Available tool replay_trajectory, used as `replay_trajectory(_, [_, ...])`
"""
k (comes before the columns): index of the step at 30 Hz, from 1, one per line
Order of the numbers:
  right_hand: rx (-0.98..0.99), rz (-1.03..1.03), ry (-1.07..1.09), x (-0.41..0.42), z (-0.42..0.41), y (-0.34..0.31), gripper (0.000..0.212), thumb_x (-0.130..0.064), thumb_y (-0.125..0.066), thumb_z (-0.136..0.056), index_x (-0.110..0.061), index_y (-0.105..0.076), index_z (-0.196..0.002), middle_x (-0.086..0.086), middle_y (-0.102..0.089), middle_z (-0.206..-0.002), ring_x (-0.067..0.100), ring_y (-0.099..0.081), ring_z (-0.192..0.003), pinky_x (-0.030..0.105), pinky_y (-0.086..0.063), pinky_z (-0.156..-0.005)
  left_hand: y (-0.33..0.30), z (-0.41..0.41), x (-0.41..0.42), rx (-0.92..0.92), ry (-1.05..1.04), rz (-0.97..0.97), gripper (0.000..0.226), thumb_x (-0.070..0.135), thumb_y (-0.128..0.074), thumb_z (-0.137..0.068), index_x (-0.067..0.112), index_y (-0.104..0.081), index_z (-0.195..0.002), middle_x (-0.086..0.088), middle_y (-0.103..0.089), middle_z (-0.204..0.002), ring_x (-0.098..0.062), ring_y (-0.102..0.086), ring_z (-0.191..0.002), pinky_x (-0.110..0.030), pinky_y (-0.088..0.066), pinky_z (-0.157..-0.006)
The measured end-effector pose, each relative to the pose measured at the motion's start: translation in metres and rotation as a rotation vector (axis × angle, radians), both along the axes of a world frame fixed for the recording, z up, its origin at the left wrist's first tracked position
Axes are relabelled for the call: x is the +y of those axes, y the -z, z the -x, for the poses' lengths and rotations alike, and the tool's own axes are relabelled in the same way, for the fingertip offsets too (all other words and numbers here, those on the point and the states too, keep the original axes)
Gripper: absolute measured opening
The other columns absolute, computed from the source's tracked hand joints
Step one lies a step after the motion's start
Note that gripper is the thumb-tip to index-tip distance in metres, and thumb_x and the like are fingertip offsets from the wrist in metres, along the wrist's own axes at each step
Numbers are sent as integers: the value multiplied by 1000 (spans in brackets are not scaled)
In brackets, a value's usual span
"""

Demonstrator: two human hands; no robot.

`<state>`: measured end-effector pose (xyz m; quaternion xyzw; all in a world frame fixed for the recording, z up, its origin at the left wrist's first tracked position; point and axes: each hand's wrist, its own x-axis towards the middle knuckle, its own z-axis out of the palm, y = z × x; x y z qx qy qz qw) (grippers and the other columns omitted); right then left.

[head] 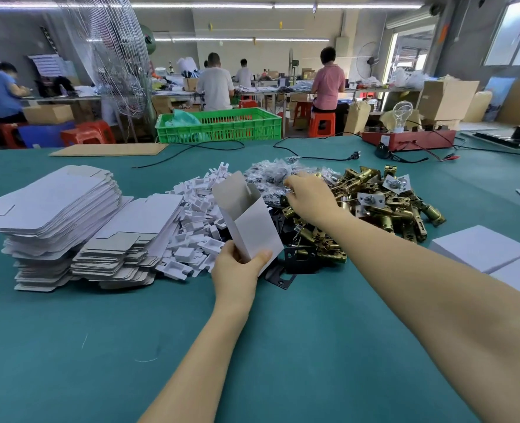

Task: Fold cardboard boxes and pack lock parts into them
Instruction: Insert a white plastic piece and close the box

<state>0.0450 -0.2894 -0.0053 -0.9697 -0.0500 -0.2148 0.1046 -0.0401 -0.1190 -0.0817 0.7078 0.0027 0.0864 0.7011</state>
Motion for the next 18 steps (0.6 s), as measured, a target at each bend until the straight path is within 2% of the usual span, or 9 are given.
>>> replay_trajectory(4, [119, 20, -9, 7, -17, 7, 34, -15, -45, -99, -3, -44, -131, 20, -48, -134, 36, -52, -113, 40, -46, -83, -1, 0, 0, 3, 2, 10, 26, 14, -80, -78, 28, -62, -91, 5, -72, -95, -18, -68, -92, -39, -55, -83])
replay_trajectory(8, [177, 61, 3, 12, -30, 12, 38, -23, -38, -101, -9, -35, -137, 16, -48, -135, 37, -54, -110, 39, -41, -74, -2, 0, 0, -9, 5, -12, 25, 14, -80, -78, 29, -62, -88, 9, -71, -90, -12, -67, -87, -37, -56, -81])
replay_trajectory(14, [301, 201, 129, 19, -45, 20, 49, -30, -26, -102, -21, -18, -149, 10, -40, -148, 34, -48, -125, 43, -33, -93, -2, 2, 0, -14, 11, -7, 25, 13, -79, -79, 29, -62, -88, 10, -71, -90, -12, -68, -87, -37, -56, -82])
replay_trajectory(18, [394, 242, 158, 22, -52, 20, 48, -27, -28, -99, -28, -25, -147, 8, -40, -149, 34, -42, -131, 50, -24, -106, -3, 1, 0, -17, 11, -10, 26, 12, -79, -79, 28, -61, -87, 9, -71, -90, -12, -67, -86, -37, -56, -83])
